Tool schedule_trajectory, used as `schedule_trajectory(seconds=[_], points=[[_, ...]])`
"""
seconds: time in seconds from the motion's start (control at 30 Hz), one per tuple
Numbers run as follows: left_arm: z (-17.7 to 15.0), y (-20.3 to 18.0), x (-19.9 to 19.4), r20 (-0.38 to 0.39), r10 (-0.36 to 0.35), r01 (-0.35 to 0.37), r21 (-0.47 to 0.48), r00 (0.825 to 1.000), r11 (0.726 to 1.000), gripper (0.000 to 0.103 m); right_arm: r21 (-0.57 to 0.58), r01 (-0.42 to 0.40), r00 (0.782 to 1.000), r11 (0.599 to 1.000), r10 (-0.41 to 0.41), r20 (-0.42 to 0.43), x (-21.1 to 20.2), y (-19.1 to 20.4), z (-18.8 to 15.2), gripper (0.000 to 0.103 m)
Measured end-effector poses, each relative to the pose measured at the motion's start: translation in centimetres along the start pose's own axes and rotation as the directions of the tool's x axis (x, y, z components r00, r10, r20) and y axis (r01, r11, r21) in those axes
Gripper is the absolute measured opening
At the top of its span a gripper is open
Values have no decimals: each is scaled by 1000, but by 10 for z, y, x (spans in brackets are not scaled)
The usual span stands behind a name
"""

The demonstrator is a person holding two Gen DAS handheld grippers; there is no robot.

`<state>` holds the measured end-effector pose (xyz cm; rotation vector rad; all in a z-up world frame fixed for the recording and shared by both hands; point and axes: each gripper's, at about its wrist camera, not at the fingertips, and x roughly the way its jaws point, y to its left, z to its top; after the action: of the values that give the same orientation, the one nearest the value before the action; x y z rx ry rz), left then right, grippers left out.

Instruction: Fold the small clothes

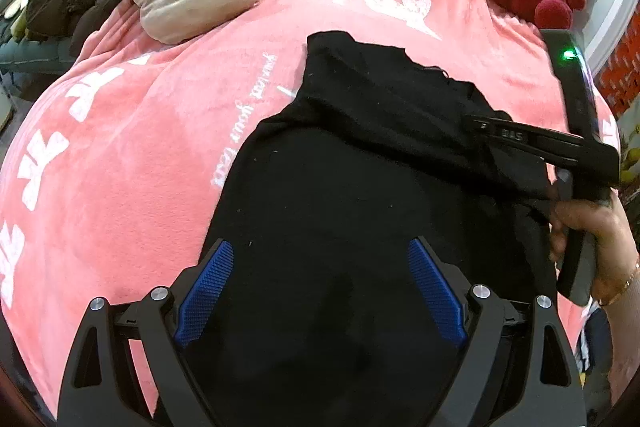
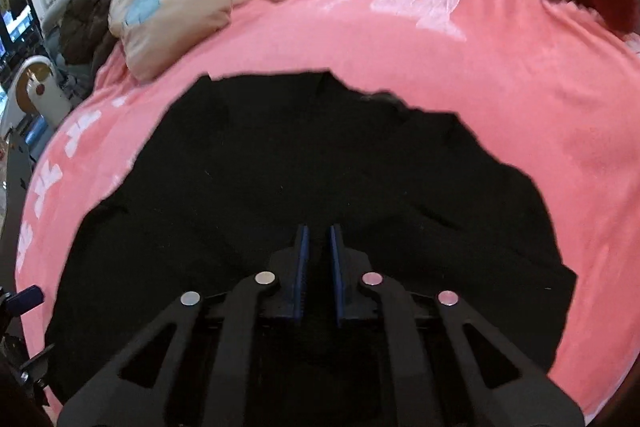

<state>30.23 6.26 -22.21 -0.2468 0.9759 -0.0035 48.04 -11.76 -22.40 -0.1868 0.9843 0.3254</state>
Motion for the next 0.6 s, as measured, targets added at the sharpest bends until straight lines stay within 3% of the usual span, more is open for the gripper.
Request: schedule_trajectory(seconds=[0.13, 0.2, 0.27, 0.37, 0.4, 0.5, 0.6], points=[[0, 1, 8, -11, 18, -18, 33, 1000, 999, 87, 57, 37, 999, 998, -37, 4, 11, -9, 6, 10], [-1, 2, 12, -18, 28, -27, 44, 999, 999, 87, 47, 58, 997, 997, -56, -43, 29, -13, 5, 10], [-2, 3, 15, -26, 33, -32, 50, 999, 998, 87, 37, 80, 996, 996, -79, -29, 22, -7, 13, 13], [-2, 5, 18, -37, 39, -37, 58, 999, 998, 87, 24, 10, 999, 1000, -11, 42, -3, 12, 29, 17], [-2, 5, 19, -36, 41, -39, 64, 999, 997, 87, 5, 11, 998, 1000, -11, 55, -7, 20, 34, 20], [-2, 8, 21, -31, 51, -48, 75, 998, 996, 87, -59, 6, 998, 998, -2, 63, -3, 48, 49, 45], [-3, 13, 22, -39, 57, -54, 74, 998, 996, 87, -113, 36, 999, 993, -34, 15, 24, 71, 60, 53]])
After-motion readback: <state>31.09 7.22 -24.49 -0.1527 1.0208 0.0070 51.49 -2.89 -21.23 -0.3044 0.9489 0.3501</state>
